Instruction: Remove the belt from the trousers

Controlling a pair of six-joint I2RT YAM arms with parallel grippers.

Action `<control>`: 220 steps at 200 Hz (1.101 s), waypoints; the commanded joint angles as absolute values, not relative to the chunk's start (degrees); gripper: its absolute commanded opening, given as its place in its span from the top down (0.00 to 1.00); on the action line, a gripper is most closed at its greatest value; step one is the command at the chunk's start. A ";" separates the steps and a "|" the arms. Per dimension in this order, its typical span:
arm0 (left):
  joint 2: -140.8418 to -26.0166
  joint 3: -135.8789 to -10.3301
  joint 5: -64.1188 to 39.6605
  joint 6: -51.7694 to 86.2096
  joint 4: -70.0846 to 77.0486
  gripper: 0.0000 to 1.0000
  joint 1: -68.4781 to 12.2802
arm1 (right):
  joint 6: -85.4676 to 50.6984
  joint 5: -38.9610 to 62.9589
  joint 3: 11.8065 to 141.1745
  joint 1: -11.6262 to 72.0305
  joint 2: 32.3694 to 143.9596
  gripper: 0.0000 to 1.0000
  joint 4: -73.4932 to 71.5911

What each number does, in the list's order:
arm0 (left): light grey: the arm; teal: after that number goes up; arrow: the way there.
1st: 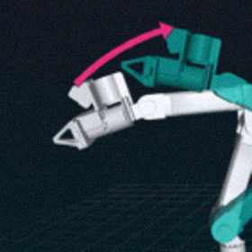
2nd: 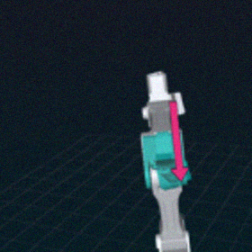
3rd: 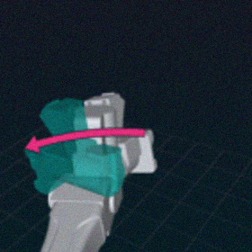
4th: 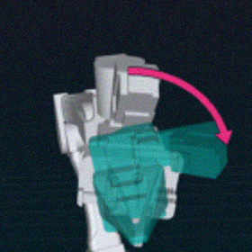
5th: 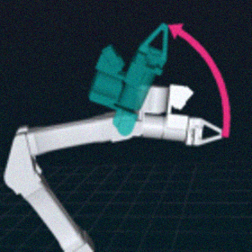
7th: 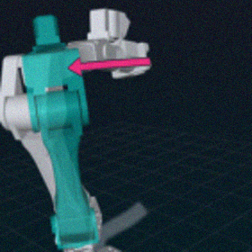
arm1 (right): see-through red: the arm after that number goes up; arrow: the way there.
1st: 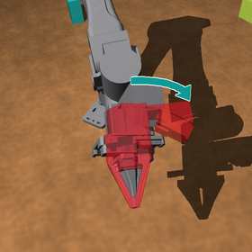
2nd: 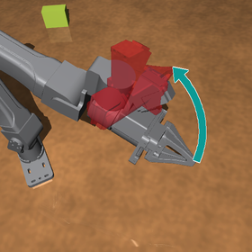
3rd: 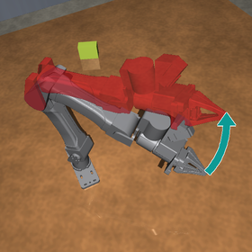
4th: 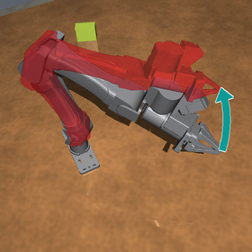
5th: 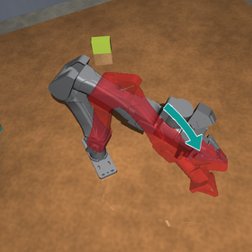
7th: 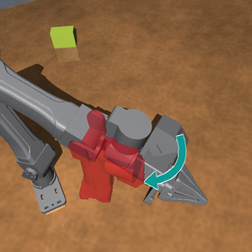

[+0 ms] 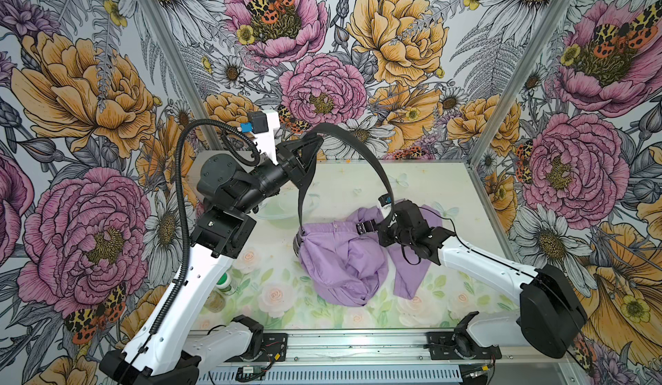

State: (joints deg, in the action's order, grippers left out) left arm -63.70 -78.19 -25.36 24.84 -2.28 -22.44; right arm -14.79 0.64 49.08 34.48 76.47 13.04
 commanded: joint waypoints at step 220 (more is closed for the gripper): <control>-72.50 -63.02 -13.05 4.87 -12.58 0.24 -21.32 | -14.90 -4.05 54.31 34.12 60.27 1.00 24.11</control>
State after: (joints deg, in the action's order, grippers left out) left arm -77.71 -63.42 -15.88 16.69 -12.47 -19.18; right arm -15.40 -3.40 51.27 34.46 61.49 23.83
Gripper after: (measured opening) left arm 0.769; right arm 0.048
